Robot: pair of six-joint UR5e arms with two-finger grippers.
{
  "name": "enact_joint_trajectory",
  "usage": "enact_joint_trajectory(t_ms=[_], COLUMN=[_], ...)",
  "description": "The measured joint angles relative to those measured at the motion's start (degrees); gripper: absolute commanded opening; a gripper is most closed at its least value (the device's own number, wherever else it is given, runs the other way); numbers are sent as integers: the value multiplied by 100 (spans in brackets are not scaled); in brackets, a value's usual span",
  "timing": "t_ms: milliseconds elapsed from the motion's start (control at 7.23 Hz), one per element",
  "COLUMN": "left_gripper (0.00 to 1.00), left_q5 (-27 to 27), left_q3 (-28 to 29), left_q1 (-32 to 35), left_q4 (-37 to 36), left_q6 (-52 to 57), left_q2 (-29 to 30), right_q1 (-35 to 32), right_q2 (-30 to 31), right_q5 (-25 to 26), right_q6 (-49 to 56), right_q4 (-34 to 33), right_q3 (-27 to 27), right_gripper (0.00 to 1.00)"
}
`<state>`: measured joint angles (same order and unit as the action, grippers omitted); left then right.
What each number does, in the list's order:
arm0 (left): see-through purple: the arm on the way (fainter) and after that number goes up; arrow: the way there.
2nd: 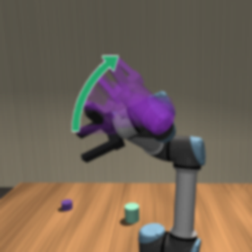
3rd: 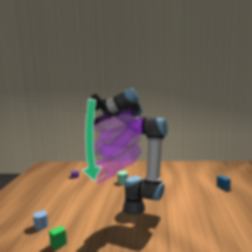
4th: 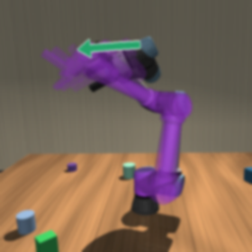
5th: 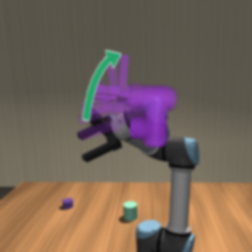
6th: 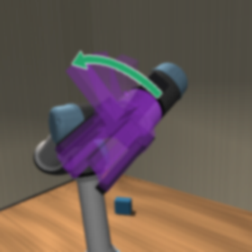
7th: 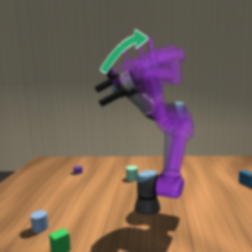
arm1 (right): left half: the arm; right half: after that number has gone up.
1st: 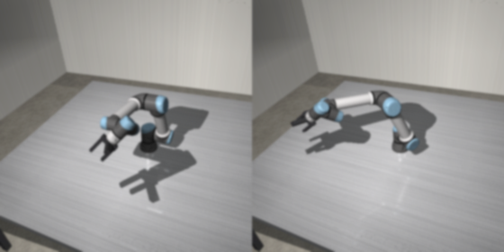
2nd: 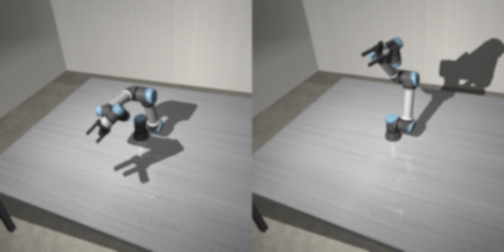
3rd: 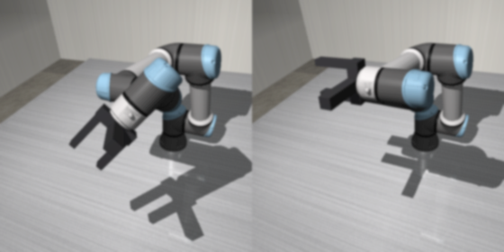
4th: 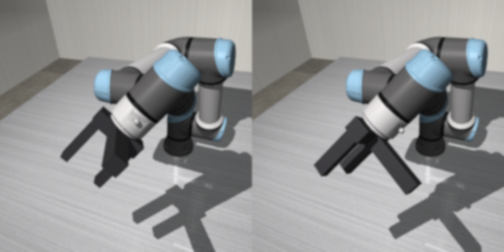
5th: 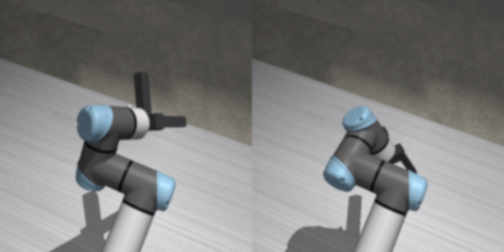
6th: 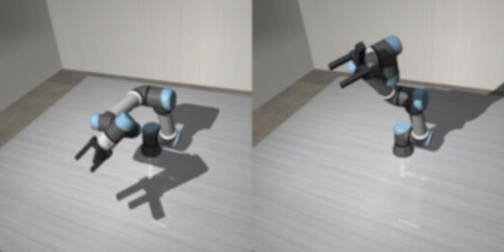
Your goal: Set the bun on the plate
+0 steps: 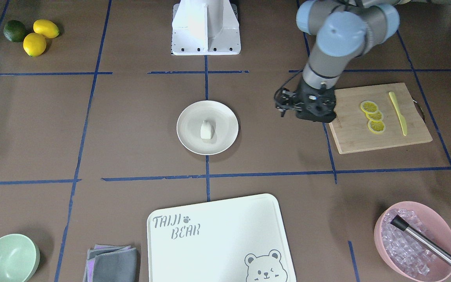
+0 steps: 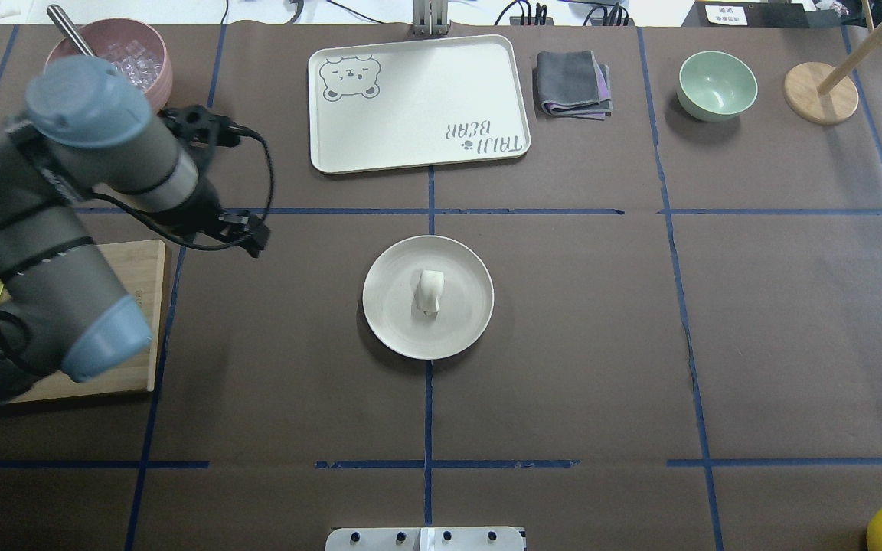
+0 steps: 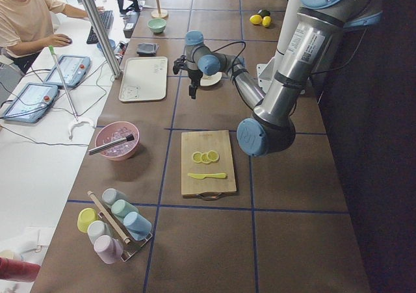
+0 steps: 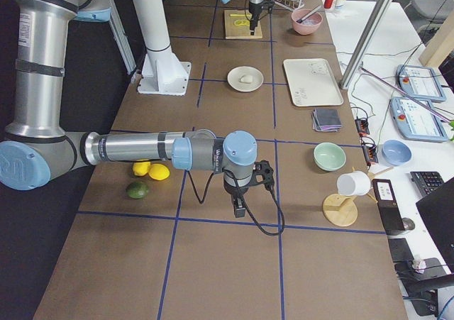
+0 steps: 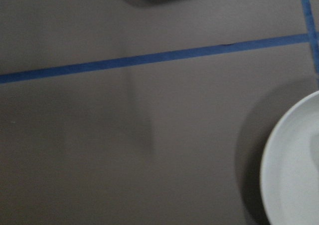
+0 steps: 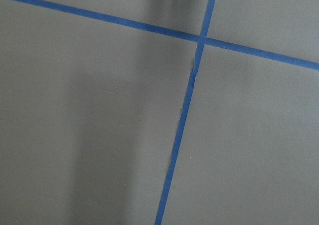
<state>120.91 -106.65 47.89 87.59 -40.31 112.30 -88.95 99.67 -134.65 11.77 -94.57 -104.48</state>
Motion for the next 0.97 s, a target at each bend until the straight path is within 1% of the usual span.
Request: enact_joint_trajectory(t_ms=[138, 415, 691, 830, 968], left_gripper=[100, 100, 100, 100, 100], left_q5=[311, 696, 1407, 1658, 1752], left_q3=[-23, 47, 224, 359, 452], left_q1=[609, 1735, 2900, 3405, 3703], left_q4=[-8, -11, 2, 38, 96], left_q6=[887, 2380, 3632, 4065, 4263], left_q2=[-420, -1117, -1790, -2146, -2528], right_q1=[0, 0, 0, 0, 0], right_q2=[0, 0, 3, -4, -15], right_q5=[2, 8, 5, 6, 10], right_q6=[0, 0, 1, 1, 3], right_q4=[0, 0, 0, 0, 0], right_q3=[9, 73, 125, 152, 189], right_gripper=[100, 100, 100, 99, 99])
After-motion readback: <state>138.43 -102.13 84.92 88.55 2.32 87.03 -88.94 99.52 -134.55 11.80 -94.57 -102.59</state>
